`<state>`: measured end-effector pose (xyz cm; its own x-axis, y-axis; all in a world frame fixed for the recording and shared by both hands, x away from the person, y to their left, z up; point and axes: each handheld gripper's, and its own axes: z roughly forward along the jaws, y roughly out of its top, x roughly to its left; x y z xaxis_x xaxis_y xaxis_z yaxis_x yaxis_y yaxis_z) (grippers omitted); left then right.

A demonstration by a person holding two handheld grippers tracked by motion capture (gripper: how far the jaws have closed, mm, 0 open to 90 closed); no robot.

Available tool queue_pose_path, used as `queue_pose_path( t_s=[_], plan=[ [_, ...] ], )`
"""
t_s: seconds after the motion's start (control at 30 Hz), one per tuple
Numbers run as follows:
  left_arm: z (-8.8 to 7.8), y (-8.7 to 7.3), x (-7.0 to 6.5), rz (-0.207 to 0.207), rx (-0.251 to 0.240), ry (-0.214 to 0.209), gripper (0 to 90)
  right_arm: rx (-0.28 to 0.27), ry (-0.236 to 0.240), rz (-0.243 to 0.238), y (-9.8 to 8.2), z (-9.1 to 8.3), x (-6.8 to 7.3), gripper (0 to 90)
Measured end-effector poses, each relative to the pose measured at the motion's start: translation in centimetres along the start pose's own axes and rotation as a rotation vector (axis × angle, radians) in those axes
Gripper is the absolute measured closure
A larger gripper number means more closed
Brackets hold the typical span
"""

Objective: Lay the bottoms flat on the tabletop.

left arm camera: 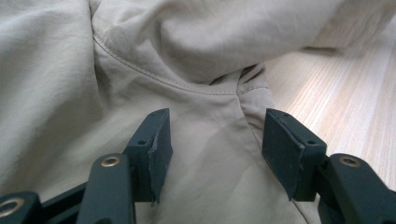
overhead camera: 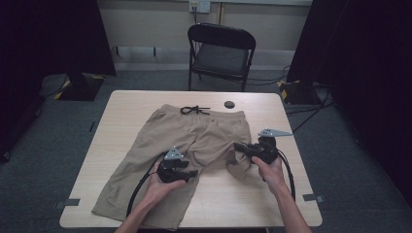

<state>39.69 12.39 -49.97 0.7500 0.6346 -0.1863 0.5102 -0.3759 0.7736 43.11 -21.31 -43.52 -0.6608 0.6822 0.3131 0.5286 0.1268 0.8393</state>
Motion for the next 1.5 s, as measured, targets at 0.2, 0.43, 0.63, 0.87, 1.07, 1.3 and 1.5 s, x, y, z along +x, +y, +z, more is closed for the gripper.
queue_pose_path(
  t_s=[0.2,0.43,0.63,0.87,1.07,1.3,1.5],
  plan=[
    [0.0,0.0,0.0,0.000,0.000,0.000,41.9,0.040,-0.089,0.038,0.3,1.8,-2.4,84.0],
    [0.0,0.0,-0.1,0.000,-0.004,0.003,41.9,0.175,-0.210,0.049,-2.2,4.3,-4.8,81.1],
    [0.0,0.0,-0.1,0.005,-0.001,0.006,41.9,0.161,-0.212,0.066,-2.8,3.6,-4.8,57.1],
    [0.0,0.0,-0.1,0.007,0.001,0.006,41.9,0.076,-0.225,0.007,-1.0,0.3,-2.8,44.0],
    [0.0,0.0,-0.1,0.007,0.001,0.006,41.9,-0.003,-0.159,-0.028,-0.3,-2.0,-0.2,47.1],
    [0.0,0.0,-0.1,0.007,0.000,0.006,41.9,0.117,-0.048,-0.127,-1.3,0.8,3.4,54.7],
    [0.0,0.0,-0.1,0.002,-0.003,0.004,41.9,0.212,-0.161,-0.122,-3.5,3.4,2.4,34.0]
  ],
)
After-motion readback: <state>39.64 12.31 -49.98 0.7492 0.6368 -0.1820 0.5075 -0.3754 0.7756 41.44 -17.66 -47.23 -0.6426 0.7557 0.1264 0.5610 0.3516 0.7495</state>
